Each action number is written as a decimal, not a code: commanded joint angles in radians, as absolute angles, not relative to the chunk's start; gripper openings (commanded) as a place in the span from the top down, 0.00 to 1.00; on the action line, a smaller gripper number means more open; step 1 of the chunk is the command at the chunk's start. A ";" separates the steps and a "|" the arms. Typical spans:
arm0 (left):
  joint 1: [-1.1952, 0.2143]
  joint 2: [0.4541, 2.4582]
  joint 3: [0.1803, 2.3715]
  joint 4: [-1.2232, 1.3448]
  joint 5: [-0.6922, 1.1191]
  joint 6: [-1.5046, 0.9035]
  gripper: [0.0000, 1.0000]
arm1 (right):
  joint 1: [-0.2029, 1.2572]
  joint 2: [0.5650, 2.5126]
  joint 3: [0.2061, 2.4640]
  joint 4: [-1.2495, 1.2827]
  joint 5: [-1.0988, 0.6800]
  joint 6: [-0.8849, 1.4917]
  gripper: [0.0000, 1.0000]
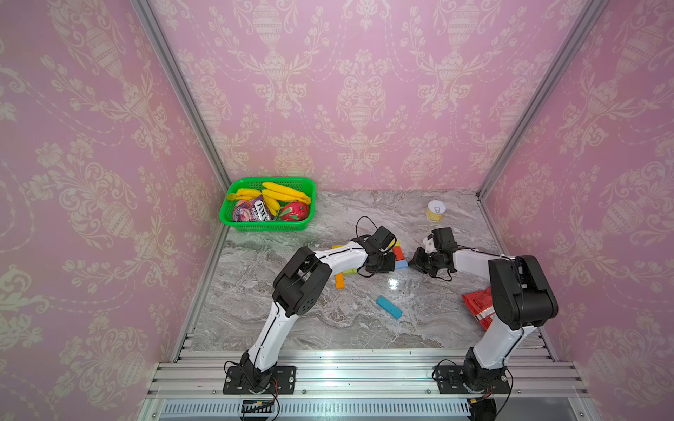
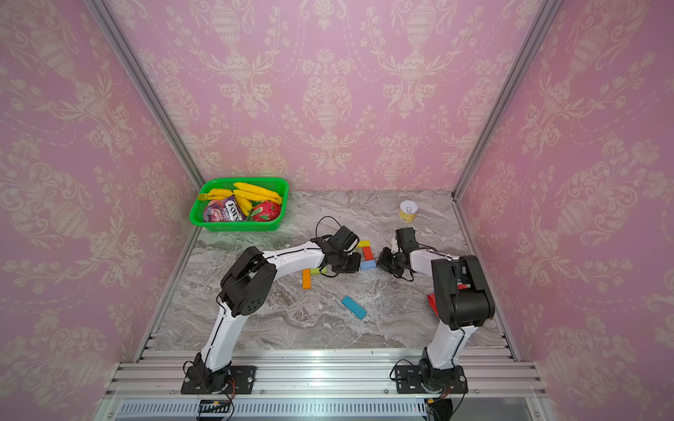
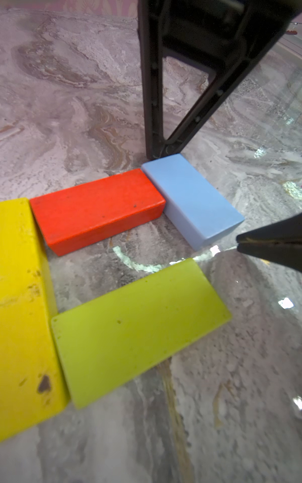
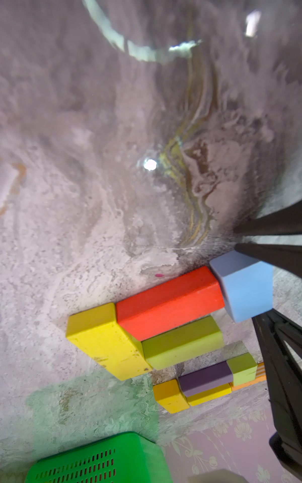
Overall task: Assemble the letter p with building blocks
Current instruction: Assemble the building block at the center of the board.
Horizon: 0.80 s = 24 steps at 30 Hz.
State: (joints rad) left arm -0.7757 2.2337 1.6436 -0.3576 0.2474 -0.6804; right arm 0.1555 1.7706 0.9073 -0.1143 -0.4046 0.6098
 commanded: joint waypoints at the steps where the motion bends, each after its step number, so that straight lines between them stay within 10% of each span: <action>1: -0.775 2.252 1.674 -0.373 0.222 -0.697 1.00 | 0.155 1.812 0.877 -0.160 -0.392 0.624 0.88; 24: -0.764 2.274 1.698 -0.399 0.230 -0.691 1.00 | 0.160 1.835 0.892 -0.158 -0.396 0.627 0.88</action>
